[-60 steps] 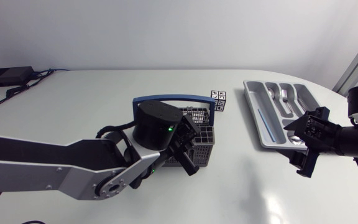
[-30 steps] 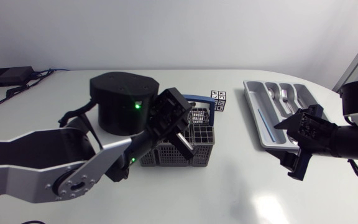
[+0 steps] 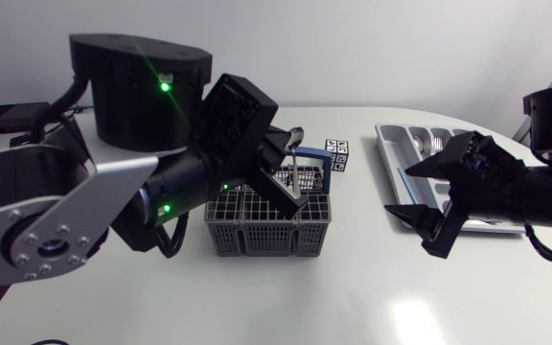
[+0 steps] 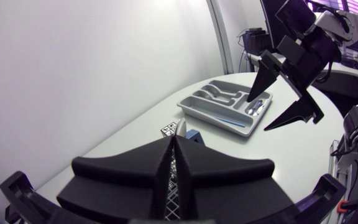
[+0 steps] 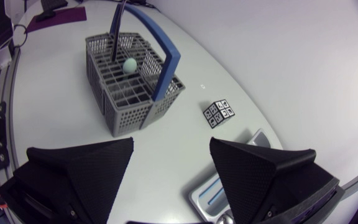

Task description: Transfer all utensils from the basket to the drawer tray.

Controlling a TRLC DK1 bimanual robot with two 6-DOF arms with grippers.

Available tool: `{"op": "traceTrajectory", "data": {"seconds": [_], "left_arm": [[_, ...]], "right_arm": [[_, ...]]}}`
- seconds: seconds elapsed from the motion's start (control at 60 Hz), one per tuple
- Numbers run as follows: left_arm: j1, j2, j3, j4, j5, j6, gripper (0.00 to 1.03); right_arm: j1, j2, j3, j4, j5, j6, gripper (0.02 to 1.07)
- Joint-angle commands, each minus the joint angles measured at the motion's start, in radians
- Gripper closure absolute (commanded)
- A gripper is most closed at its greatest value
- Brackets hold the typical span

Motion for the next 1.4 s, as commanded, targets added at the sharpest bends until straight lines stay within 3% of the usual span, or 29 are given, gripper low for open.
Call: {"op": "traceTrajectory", "data": {"seconds": [0.0,0.333,0.6,0.8,1.05,1.283,1.383], "left_arm": [[0.015,-0.009,0.053,-0.035,0.028,-0.071,0.98],[0.088,0.028,0.168,-0.170,0.186,-0.207,0.98],[0.111,0.046,0.191,-0.201,0.233,-0.238,0.98],[0.123,0.049,0.196,-0.202,0.262,-0.259,0.98],[0.124,0.049,0.197,-0.201,0.275,-0.264,0.98],[0.127,0.045,0.197,-0.201,0.278,-0.267,0.97],[0.127,0.035,0.197,-0.201,0.290,-0.269,0.83]], "right_arm": [[0.067,-0.008,0.050,0.004,0.025,0.158,0.19],[0.298,0.140,0.167,0.126,0.123,0.378,0.23],[0.427,0.238,0.226,0.245,0.189,0.474,0.50],[0.446,0.266,0.240,0.261,0.200,0.476,0.64],[0.441,0.273,0.243,0.254,0.190,0.473,0.91],[0.430,0.284,0.245,0.225,0.137,0.473,1.02],[0.420,0.287,0.240,0.212,0.117,0.470,1.01]]}}
